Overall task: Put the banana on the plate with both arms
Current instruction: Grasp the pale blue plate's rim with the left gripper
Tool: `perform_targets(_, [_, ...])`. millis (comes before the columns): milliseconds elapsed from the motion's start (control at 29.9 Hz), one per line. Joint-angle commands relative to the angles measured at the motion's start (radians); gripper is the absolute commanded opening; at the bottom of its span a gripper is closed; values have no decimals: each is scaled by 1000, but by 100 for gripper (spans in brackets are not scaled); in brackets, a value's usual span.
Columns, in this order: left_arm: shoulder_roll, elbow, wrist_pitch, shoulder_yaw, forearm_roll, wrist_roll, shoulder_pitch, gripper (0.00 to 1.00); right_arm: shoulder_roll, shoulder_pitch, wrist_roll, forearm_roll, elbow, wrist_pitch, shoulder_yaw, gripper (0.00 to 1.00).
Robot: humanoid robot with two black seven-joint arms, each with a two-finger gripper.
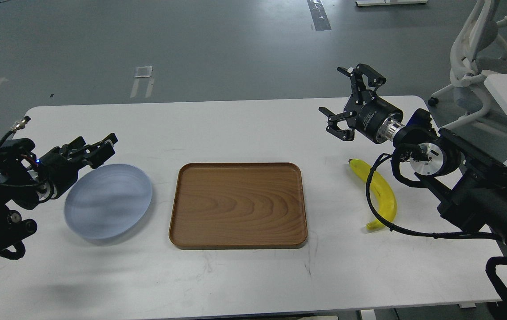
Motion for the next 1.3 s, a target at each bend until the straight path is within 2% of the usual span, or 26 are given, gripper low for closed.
perform_targets(0, [-2, 67, 1, 4, 2, -22, 26, 98, -1, -1, 0, 0, 0, 0, 2, 100])
perform_targets(134, [-11, 135, 1, 4, 0, -58, 53, 98, -5, -1, 2, 0, 0, 0, 2, 100])
perform_targets(468, [-12, 124, 1, 3, 0, -64, 85, 97, -10, -2, 2, 0, 0, 0, 2, 100])
perform_targets(602, [-9, 119, 1, 4, 3, -108, 123, 97, -10, -2, 0, 0, 0, -8, 0, 100])
perform_targets(1003, [-6, 126, 1, 4, 3, -115, 177, 97, -7, -1, 0, 0, 0, -12, 0, 100])
perform_targets(1137, [-5, 127, 1, 4, 3, -116, 191, 87, -5, -1, 0, 0, 0, -18, -1, 100])
perform_targets(1170, [-3, 127, 1, 4, 3, -116, 198, 79, -5, -1, 0, 0, 0, -18, -1, 100])
perform_targets(1271, [-2, 129, -2, 4, 2, -119, 201, 68, -7, -2, 0, 0, 0, -18, -1, 100])
